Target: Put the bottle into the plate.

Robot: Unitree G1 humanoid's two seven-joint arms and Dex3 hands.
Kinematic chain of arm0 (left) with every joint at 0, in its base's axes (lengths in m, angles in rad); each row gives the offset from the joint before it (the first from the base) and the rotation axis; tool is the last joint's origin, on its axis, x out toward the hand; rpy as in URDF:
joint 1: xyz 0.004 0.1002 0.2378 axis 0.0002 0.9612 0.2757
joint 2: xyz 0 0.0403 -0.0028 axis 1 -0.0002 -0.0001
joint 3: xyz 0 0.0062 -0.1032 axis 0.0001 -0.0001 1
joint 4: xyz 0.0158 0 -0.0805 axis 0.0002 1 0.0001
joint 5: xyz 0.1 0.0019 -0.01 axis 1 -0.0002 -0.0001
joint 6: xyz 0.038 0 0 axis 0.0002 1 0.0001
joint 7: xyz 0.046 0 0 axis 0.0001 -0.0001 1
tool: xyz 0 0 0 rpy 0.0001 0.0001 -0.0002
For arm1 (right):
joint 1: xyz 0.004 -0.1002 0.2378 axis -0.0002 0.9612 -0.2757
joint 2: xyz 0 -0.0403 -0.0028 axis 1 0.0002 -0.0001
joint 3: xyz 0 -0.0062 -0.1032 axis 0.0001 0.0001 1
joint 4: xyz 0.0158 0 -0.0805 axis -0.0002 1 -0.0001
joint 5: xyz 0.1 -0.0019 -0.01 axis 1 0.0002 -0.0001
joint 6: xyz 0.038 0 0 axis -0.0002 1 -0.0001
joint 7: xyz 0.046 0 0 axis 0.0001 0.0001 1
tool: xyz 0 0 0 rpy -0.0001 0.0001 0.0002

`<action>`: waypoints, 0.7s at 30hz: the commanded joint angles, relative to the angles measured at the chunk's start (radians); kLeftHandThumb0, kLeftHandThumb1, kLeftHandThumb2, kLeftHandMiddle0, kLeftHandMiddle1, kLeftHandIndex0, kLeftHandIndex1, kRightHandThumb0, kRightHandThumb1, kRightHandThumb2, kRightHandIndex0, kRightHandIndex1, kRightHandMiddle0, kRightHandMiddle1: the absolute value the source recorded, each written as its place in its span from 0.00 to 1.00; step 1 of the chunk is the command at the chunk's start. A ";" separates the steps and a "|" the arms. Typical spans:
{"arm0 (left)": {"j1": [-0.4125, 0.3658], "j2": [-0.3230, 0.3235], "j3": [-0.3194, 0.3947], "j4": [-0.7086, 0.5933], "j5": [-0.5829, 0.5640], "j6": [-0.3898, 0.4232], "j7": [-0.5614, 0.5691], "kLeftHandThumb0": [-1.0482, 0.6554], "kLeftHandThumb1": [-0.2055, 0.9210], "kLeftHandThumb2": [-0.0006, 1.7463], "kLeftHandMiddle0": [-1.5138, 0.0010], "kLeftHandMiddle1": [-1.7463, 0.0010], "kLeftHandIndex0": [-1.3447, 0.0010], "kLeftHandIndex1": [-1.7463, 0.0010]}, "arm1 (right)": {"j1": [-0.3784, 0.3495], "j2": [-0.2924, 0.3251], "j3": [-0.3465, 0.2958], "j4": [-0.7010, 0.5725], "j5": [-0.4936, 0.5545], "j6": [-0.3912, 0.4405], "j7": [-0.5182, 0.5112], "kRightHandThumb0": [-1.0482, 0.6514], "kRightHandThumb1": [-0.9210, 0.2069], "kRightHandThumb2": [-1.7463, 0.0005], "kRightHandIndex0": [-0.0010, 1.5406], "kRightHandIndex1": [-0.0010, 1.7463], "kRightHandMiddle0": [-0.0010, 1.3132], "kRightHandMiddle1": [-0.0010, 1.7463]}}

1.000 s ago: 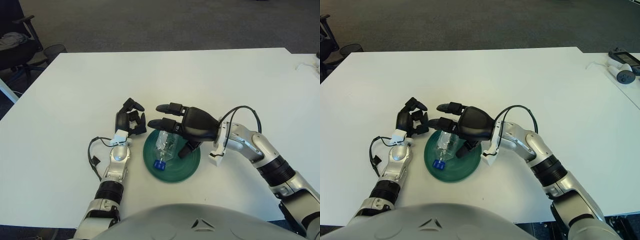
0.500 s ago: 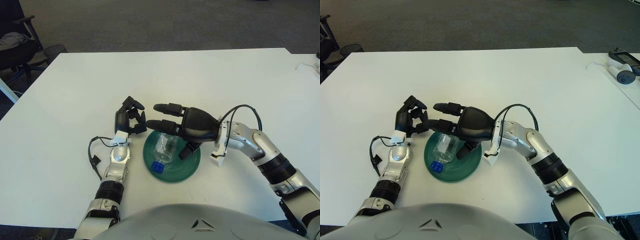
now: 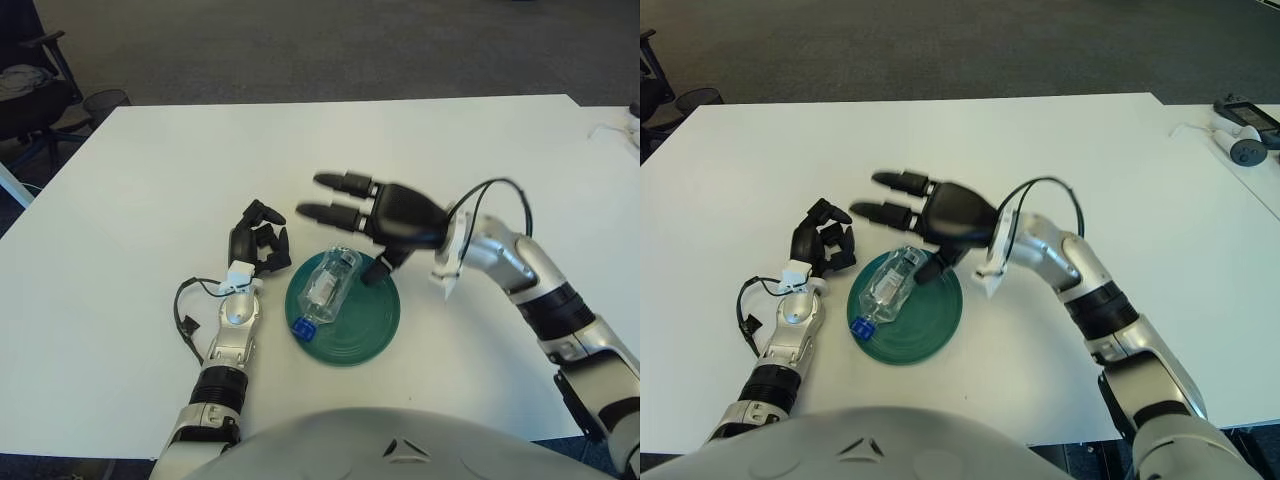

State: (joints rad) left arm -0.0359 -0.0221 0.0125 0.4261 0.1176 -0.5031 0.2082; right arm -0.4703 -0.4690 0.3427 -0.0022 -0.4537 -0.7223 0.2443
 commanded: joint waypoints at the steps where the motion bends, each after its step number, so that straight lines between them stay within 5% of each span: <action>1: 0.050 0.005 -0.001 0.023 0.004 0.058 -0.010 0.34 0.47 0.75 0.25 0.00 0.55 0.00 | 0.020 0.061 -0.030 0.013 0.145 0.096 0.026 0.02 0.00 0.57 0.00 0.00 0.01 0.00; 6: 0.057 0.016 -0.008 -0.002 0.038 0.112 0.004 0.34 0.44 0.77 0.24 0.00 0.53 0.00 | 0.012 0.144 -0.110 0.020 0.293 0.226 0.000 0.10 0.00 0.66 0.08 0.01 0.01 0.18; 14: 0.062 0.014 -0.009 -0.012 0.056 0.126 0.034 0.32 0.39 0.81 0.20 0.00 0.50 0.00 | 0.121 0.295 -0.190 -0.035 0.384 0.398 -0.110 0.15 0.00 0.74 0.19 0.04 0.00 0.40; 21: 0.079 0.015 -0.014 -0.065 0.088 0.185 0.056 0.30 0.32 0.86 0.17 0.00 0.45 0.00 | 0.125 0.405 -0.243 0.043 0.401 0.422 -0.211 0.15 0.00 0.77 0.23 0.05 0.00 0.47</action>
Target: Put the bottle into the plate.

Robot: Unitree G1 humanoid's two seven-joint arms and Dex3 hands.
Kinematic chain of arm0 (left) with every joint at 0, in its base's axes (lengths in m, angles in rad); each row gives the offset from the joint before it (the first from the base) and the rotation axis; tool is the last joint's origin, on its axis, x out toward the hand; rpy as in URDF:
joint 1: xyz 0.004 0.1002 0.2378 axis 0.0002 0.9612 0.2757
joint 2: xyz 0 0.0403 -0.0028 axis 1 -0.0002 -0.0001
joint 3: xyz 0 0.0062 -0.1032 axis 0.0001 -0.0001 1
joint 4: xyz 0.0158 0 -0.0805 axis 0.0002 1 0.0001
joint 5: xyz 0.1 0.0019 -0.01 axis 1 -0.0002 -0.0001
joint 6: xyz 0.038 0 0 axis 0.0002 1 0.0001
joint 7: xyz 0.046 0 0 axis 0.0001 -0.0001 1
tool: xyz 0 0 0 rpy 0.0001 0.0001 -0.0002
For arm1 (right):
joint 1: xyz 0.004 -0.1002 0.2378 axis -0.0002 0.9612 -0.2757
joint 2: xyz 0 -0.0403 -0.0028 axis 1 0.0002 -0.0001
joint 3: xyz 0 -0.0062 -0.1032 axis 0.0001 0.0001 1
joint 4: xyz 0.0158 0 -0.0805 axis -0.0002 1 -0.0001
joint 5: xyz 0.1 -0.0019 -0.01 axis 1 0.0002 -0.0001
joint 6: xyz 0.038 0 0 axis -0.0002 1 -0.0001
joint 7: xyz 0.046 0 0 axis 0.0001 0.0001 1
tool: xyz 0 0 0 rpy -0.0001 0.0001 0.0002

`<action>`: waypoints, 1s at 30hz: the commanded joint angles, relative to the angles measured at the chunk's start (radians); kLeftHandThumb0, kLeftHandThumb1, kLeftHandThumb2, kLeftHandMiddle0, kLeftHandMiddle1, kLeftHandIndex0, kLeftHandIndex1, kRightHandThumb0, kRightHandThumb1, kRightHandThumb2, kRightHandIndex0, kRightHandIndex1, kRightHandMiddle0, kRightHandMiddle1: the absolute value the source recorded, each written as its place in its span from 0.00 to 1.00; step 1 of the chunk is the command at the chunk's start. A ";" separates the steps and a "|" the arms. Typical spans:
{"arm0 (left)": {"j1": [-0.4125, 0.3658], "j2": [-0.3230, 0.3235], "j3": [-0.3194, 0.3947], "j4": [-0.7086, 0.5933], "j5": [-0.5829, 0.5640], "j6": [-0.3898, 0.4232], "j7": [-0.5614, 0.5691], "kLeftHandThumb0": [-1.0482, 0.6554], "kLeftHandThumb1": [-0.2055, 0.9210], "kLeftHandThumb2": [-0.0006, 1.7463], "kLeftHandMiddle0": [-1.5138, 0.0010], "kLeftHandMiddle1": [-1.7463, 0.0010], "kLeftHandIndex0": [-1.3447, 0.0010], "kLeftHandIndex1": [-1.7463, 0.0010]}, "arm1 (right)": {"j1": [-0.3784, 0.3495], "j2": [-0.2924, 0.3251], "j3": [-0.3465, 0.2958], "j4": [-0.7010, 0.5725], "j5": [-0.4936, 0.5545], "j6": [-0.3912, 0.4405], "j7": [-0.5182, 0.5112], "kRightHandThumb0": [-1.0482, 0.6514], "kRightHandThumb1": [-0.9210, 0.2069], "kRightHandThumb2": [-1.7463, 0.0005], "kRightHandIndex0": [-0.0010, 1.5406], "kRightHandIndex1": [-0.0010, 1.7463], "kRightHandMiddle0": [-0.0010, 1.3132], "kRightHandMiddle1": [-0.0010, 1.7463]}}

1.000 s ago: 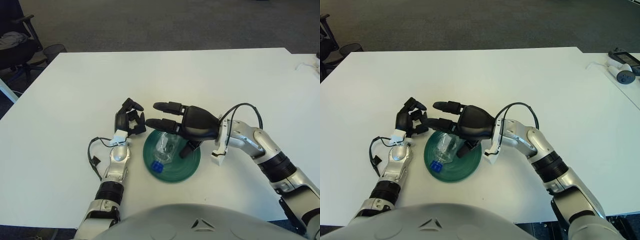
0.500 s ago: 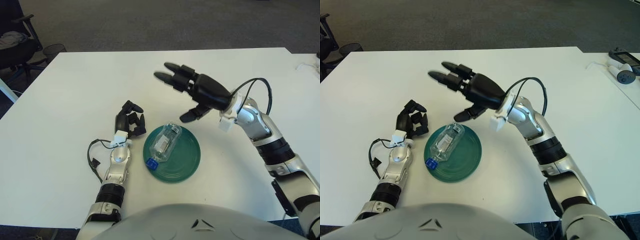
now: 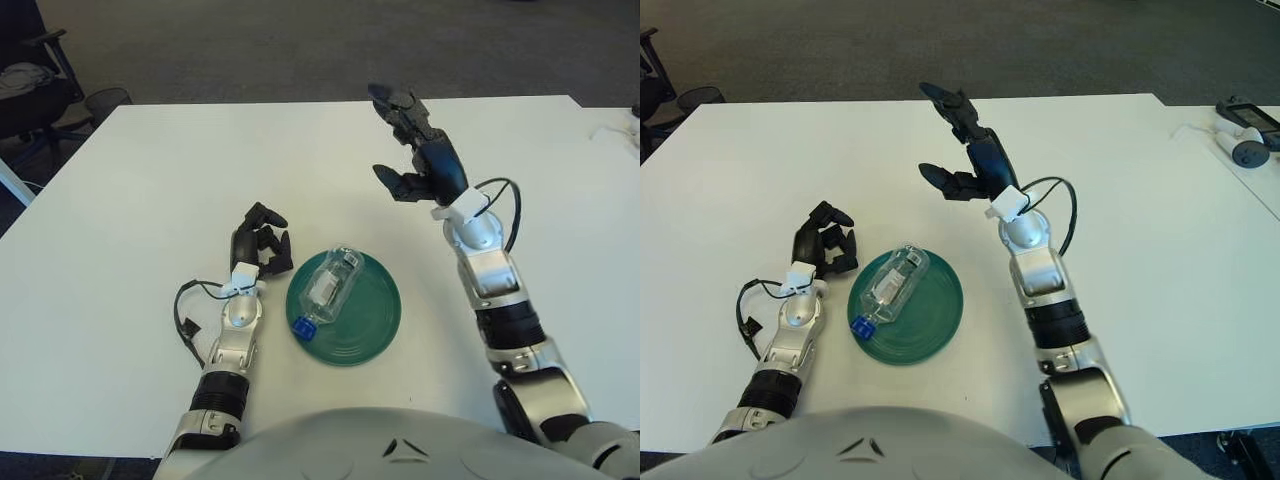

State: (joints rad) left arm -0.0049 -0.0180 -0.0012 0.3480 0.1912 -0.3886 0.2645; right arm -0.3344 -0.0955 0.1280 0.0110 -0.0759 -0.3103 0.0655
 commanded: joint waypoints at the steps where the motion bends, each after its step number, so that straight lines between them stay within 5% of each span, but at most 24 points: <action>1: 0.052 0.010 0.000 0.006 0.013 0.074 -0.002 0.30 0.32 0.87 0.17 0.00 0.45 0.00 | -0.010 0.037 -0.032 0.032 0.023 0.013 -0.035 0.16 0.00 0.77 0.23 0.05 0.00 0.47; 6: 0.065 0.000 0.004 -0.013 -0.014 0.079 -0.017 0.30 0.31 0.87 0.17 0.00 0.44 0.00 | -0.042 0.071 -0.079 0.221 0.018 -0.077 -0.098 0.19 0.00 0.74 0.23 0.05 0.00 0.44; 20: 0.084 0.000 0.002 -0.053 -0.010 0.114 -0.016 0.29 0.30 0.88 0.17 0.00 0.43 0.00 | 0.086 0.126 -0.109 0.220 -0.037 -0.129 -0.219 0.28 0.00 0.63 0.25 0.04 0.00 0.42; 30: 0.090 0.006 -0.008 -0.067 0.018 0.120 0.000 0.30 0.30 0.88 0.16 0.00 0.44 0.00 | 0.094 0.130 -0.103 0.211 -0.056 -0.121 -0.245 0.29 0.00 0.61 0.25 0.04 0.00 0.41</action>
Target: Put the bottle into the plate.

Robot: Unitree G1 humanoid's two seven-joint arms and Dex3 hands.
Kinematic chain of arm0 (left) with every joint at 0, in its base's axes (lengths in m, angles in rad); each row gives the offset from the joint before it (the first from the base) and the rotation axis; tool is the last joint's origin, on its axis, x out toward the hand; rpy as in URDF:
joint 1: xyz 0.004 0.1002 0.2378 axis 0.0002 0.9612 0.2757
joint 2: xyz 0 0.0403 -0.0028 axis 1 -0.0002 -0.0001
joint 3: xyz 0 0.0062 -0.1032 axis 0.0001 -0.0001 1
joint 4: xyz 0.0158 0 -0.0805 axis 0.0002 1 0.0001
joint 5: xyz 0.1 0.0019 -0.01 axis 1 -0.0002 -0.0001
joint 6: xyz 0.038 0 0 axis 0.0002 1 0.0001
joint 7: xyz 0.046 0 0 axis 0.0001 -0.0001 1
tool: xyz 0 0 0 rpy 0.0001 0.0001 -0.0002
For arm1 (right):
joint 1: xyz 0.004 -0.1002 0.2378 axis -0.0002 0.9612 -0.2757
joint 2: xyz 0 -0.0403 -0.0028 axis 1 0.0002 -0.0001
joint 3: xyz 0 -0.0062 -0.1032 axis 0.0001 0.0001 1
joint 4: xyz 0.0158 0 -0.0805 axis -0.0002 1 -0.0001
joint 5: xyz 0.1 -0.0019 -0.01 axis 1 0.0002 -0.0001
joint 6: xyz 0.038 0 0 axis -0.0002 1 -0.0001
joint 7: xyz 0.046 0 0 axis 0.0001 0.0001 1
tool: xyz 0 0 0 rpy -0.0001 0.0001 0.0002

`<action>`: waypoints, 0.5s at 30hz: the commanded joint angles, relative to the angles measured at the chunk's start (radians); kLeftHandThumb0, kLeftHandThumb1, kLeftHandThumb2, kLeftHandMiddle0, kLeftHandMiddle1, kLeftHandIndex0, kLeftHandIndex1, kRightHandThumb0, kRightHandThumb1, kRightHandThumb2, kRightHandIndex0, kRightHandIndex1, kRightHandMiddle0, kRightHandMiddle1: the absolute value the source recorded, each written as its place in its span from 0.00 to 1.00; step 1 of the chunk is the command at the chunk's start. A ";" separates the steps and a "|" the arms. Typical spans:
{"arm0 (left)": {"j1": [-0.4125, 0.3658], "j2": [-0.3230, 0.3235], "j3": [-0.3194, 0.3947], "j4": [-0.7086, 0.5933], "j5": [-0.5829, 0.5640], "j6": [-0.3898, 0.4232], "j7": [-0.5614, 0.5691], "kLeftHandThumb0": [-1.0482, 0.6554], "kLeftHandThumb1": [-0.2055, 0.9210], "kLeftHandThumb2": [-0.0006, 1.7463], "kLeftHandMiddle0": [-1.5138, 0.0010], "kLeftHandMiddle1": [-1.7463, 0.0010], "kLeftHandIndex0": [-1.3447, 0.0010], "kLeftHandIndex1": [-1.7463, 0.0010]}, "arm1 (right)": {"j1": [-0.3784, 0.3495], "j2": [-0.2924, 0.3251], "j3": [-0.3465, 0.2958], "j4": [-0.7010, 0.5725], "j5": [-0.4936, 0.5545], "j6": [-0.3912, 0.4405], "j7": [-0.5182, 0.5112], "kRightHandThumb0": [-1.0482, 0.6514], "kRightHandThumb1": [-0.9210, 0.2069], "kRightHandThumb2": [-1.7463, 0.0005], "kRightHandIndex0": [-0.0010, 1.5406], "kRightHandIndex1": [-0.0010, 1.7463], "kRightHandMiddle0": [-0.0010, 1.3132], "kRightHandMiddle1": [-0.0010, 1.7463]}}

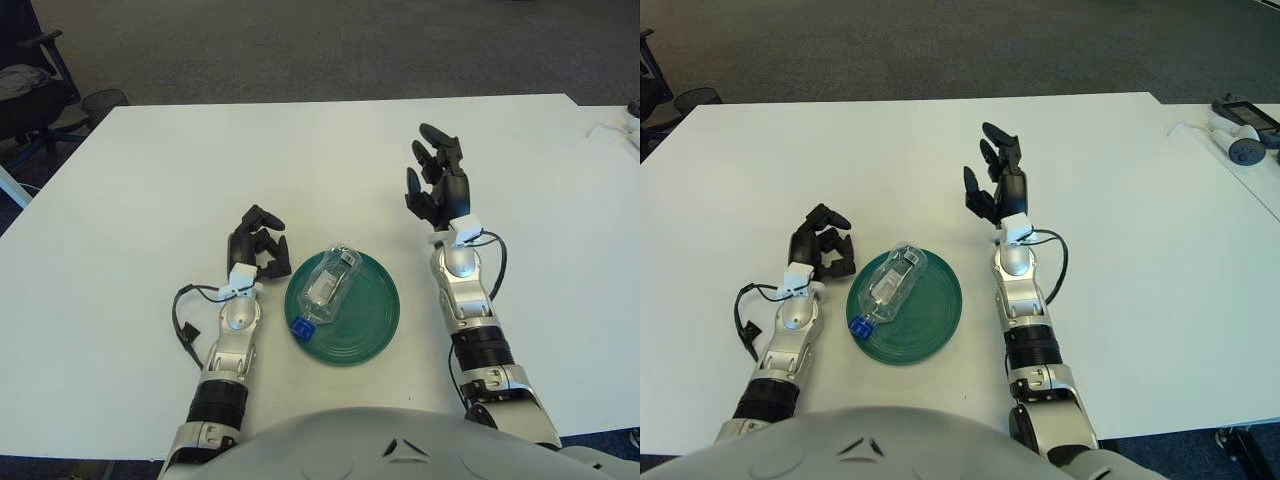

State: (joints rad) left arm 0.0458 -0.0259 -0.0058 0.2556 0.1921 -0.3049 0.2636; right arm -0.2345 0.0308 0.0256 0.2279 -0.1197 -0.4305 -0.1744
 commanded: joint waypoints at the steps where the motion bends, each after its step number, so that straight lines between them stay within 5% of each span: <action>1: 0.039 0.014 -0.003 0.025 0.016 0.038 -0.003 0.30 0.30 0.88 0.16 0.00 0.44 0.00 | -0.006 0.004 0.000 -0.005 -0.012 -0.001 -0.005 0.29 0.00 0.61 0.25 0.04 0.00 0.41; 4: 0.040 0.014 -0.001 0.019 0.005 0.046 -0.016 0.29 0.30 0.88 0.15 0.00 0.43 0.00 | -0.006 0.004 0.000 -0.005 -0.013 -0.001 -0.006 0.29 0.00 0.61 0.25 0.04 0.00 0.41; 8: 0.035 0.015 0.002 0.023 0.001 0.044 -0.017 0.29 0.30 0.88 0.15 0.00 0.43 0.00 | -0.047 -0.051 -0.072 0.513 0.015 -0.042 -0.032 0.28 0.00 0.62 0.25 0.03 0.00 0.38; 9: 0.036 0.014 0.003 0.024 -0.005 0.040 -0.021 0.29 0.30 0.88 0.15 0.00 0.43 0.00 | -0.053 -0.060 -0.075 0.562 0.019 -0.055 -0.023 0.28 0.00 0.62 0.25 0.03 0.00 0.38; 15: 0.035 0.008 0.011 0.027 -0.033 0.024 -0.035 0.30 0.30 0.88 0.17 0.00 0.44 0.00 | -0.044 -0.062 -0.075 0.585 0.029 -0.063 -0.008 0.24 0.00 0.65 0.26 0.04 0.00 0.40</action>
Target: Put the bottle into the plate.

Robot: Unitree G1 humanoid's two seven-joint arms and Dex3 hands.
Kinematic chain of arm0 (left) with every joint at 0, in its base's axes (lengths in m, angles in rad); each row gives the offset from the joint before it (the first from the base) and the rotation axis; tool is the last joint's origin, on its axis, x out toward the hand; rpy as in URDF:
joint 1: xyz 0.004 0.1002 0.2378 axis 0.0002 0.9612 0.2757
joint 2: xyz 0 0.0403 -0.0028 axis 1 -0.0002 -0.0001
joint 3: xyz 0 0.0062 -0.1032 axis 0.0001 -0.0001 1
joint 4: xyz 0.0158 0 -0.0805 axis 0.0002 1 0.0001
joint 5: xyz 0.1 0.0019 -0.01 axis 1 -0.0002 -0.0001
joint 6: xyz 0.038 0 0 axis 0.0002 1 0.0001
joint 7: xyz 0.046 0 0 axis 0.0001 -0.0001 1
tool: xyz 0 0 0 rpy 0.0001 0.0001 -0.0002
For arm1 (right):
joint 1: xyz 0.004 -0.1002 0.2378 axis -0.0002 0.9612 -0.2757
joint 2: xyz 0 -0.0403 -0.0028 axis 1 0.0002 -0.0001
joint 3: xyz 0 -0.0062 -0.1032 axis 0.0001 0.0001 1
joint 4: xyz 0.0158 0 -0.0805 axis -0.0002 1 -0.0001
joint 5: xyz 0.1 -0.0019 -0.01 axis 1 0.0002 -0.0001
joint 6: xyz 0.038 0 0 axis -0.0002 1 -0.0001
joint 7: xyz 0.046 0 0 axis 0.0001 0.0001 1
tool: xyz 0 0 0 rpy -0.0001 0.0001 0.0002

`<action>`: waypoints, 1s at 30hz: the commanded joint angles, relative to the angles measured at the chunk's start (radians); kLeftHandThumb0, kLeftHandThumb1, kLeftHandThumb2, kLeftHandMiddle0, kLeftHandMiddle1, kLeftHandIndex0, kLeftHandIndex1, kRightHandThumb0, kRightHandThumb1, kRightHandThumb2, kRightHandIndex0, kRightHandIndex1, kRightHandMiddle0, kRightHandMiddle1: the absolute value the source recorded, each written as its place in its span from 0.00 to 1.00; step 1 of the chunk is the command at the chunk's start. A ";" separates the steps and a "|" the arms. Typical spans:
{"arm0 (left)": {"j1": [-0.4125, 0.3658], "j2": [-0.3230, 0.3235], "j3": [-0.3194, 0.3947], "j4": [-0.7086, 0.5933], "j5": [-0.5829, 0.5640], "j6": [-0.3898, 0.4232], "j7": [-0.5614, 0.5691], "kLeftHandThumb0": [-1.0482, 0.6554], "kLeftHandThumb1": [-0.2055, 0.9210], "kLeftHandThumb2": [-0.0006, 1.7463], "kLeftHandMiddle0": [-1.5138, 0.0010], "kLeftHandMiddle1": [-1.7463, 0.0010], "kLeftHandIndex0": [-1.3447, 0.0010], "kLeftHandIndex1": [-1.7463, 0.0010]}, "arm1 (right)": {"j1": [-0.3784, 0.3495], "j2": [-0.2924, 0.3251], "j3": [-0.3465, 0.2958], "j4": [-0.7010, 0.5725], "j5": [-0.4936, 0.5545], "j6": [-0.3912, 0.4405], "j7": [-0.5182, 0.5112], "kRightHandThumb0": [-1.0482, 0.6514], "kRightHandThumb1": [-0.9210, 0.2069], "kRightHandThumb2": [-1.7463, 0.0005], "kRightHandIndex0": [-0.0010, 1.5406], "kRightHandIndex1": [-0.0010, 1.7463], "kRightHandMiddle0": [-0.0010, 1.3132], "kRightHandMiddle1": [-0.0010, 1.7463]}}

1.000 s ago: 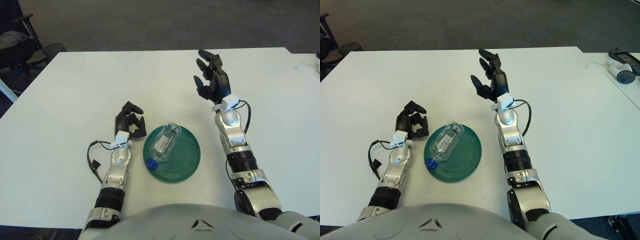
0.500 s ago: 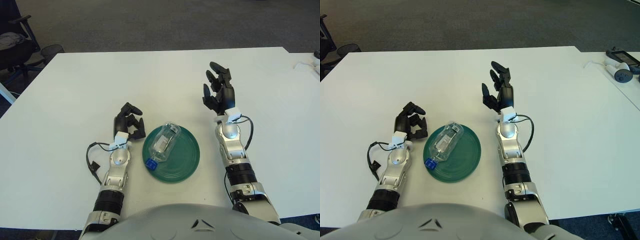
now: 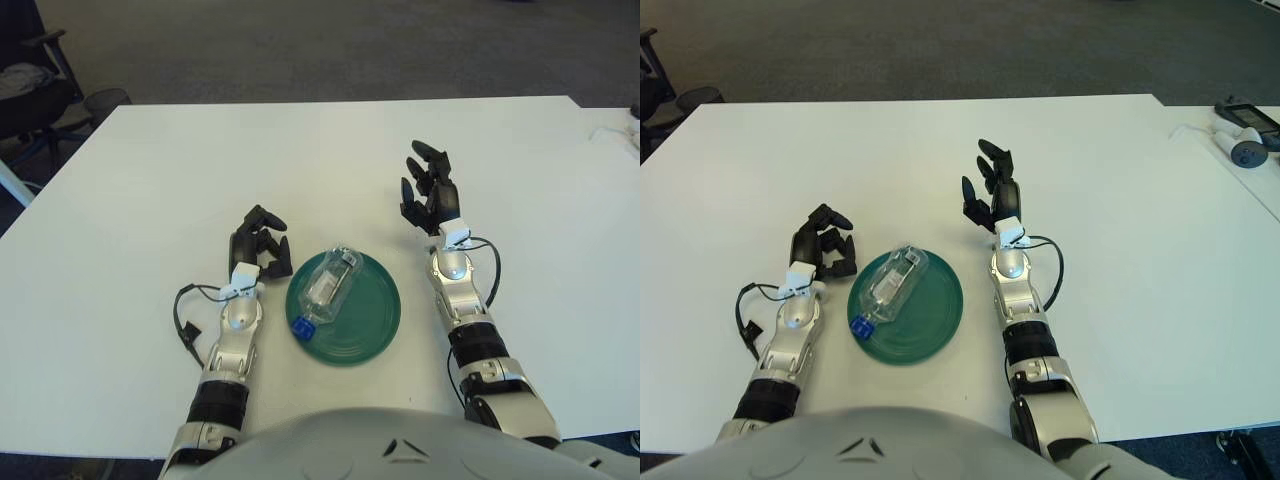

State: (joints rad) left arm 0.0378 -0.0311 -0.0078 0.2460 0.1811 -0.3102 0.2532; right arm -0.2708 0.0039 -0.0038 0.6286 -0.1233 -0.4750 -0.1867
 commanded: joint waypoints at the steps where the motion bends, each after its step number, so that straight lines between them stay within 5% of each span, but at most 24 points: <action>1: 0.042 0.014 0.013 0.038 -0.018 0.028 -0.021 0.30 0.31 0.88 0.17 0.00 0.44 0.00 | -0.007 -0.032 -0.045 0.181 0.032 -0.019 0.001 0.23 0.00 0.65 0.27 0.04 0.00 0.41; 10: 0.028 0.016 0.009 0.052 0.031 0.010 0.033 0.30 0.30 0.88 0.16 0.00 0.44 0.00 | -0.005 -0.030 -0.039 0.187 0.013 -0.055 -0.021 0.22 0.00 0.67 0.31 0.06 0.00 0.45; 17: 0.016 0.021 0.007 0.055 0.055 0.006 0.051 0.29 0.29 0.89 0.15 0.00 0.43 0.00 | -0.005 -0.043 -0.034 0.190 0.001 -0.009 -0.030 0.22 0.00 0.69 0.33 0.09 0.00 0.49; 23: 0.014 0.024 0.007 0.054 0.042 -0.006 0.036 0.30 0.31 0.88 0.15 0.00 0.44 0.00 | 0.007 -0.042 -0.042 0.148 0.027 0.086 0.004 0.22 0.00 0.71 0.21 0.34 0.00 0.52; 30: 0.009 0.022 0.009 0.043 0.028 0.002 0.021 0.30 0.33 0.86 0.15 0.00 0.45 0.00 | 0.042 -0.038 -0.040 0.046 0.030 0.179 0.017 0.22 0.00 0.71 0.17 0.41 0.00 0.52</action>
State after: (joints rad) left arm 0.0304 -0.0241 -0.0079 0.2756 0.2118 -0.3405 0.2811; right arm -0.2887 -0.0311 -0.0407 0.6757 -0.1020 -0.3810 -0.1793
